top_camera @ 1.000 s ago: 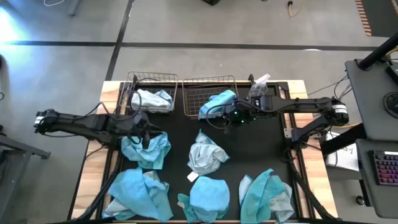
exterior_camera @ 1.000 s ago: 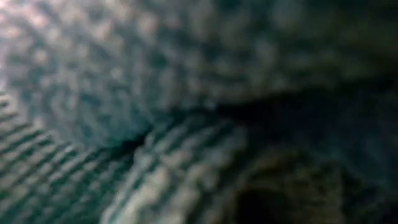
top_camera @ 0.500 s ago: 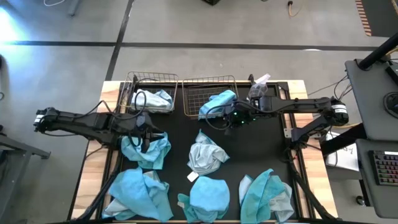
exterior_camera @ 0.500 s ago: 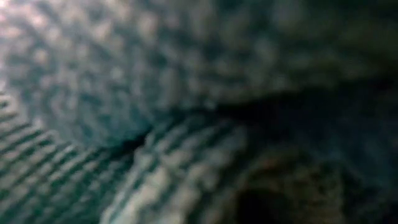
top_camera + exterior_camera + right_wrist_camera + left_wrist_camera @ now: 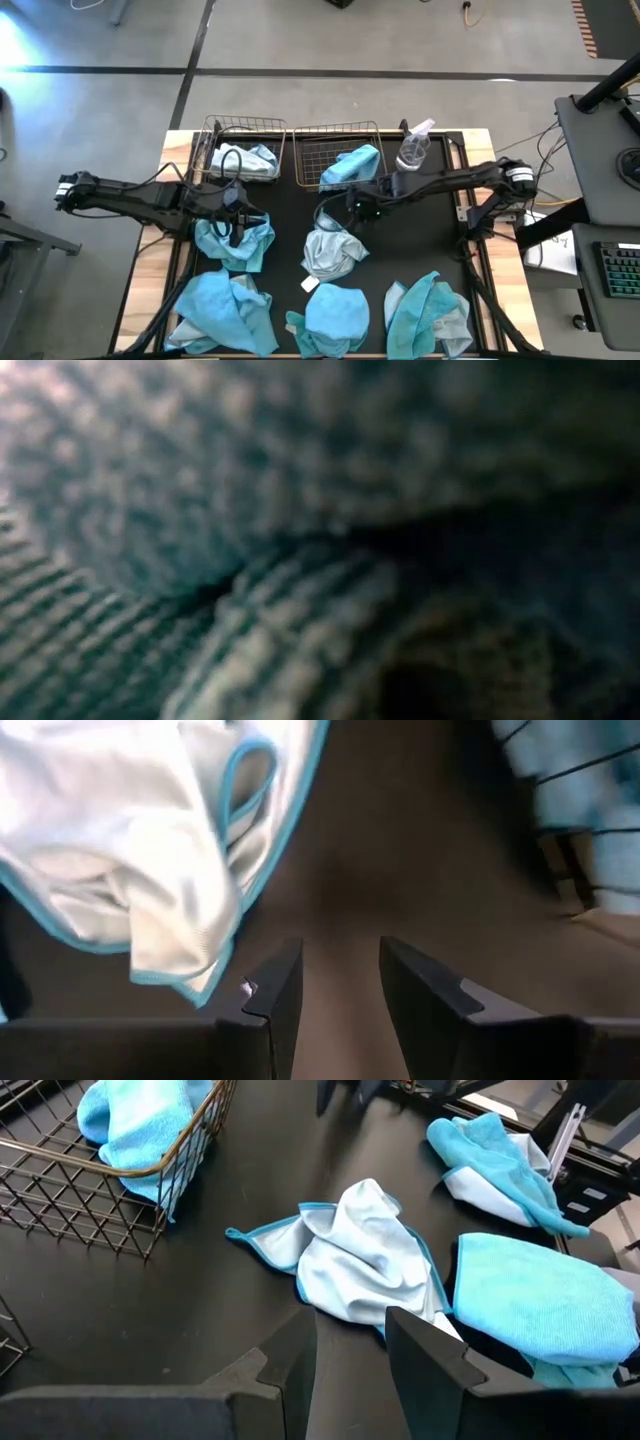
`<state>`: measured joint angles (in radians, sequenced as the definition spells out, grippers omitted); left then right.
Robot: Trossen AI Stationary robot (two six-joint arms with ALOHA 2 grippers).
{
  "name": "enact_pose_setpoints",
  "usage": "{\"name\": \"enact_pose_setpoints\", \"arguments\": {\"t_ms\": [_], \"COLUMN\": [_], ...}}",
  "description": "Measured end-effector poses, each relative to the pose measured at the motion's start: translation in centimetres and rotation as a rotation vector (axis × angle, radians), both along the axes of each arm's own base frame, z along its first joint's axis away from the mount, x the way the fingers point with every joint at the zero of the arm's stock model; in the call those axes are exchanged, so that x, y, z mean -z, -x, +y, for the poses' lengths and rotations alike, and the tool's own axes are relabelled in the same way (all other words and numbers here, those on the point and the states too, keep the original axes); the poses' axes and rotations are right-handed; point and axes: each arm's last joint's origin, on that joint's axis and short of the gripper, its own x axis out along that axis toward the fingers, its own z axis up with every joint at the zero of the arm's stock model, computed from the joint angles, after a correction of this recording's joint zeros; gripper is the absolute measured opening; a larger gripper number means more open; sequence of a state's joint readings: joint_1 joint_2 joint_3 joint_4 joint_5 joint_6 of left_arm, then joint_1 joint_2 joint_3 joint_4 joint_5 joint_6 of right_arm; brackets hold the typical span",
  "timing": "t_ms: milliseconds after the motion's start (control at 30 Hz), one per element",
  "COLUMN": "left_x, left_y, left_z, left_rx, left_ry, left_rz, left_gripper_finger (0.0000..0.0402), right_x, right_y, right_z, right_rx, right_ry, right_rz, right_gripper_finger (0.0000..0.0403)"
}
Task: Sort microfiber towel by color & place in baskets
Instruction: Put the light-blue microfiber towel into the left wire basket
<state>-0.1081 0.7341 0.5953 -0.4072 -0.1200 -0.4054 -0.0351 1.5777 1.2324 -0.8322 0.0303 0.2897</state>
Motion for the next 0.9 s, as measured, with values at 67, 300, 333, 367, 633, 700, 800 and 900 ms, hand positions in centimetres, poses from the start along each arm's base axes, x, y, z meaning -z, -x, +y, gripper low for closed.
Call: {"name": "enact_pose_setpoints", "arguments": {"t_ms": [67, 300, 333, 367, 633, 700, 800, 900], "left_x": [0.0, -0.2, -0.2, -0.2, -0.1, 0.0, 0.0, 0.0], "left_y": [0.0, 0.1, 0.1, 0.1, 0.2, 0.2, 0.2, 0.2], "left_z": [0.0, 0.0, 0.0, 0.0, 0.0, 0.0, 0.0, 0.0], "left_rx": [0.000, 0.001, 0.001, 0.001, 0.002, 0.005, 0.007, 0.007], "left_ry": [-0.001, 0.000, 0.000, 0.000, 0.000, 0.002, 0.002, 0.003], "left_rz": [-0.001, -0.012, -0.012, -0.012, 0.000, 0.001, 0.002, 0.000], "left_gripper_finger": [0.0107, 0.0107, 0.0107, 0.0107, 0.0107, 0.0107, 0.0107, 0.0107], "right_x": [0.8, 3.2, 3.3, 3.4, 2.1, 1.7, 1.4, 1.4], "right_y": [-0.3, -1.3, -1.4, -1.5, -2.7, -2.9, -3.1, -3.6], "right_z": [0.5, 1.8, 1.9, 2.0, 3.7, 4.1, 4.7, 5.0], "right_rx": [-0.019, -0.034, -0.030, -0.025, -0.068, -0.080, -0.101, -0.119], "right_ry": [-0.027, -0.046, -0.048, -0.049, -0.051, -0.052, -0.083, -0.122], "right_rz": [0.026, 0.093, 0.097, 0.098, 0.047, 0.031, 0.011, -0.036], "right_gripper_finger": [0.0127, 0.0128, 0.0128, 0.0128, 0.0128, 0.0128, 0.0127, 0.0124]}}
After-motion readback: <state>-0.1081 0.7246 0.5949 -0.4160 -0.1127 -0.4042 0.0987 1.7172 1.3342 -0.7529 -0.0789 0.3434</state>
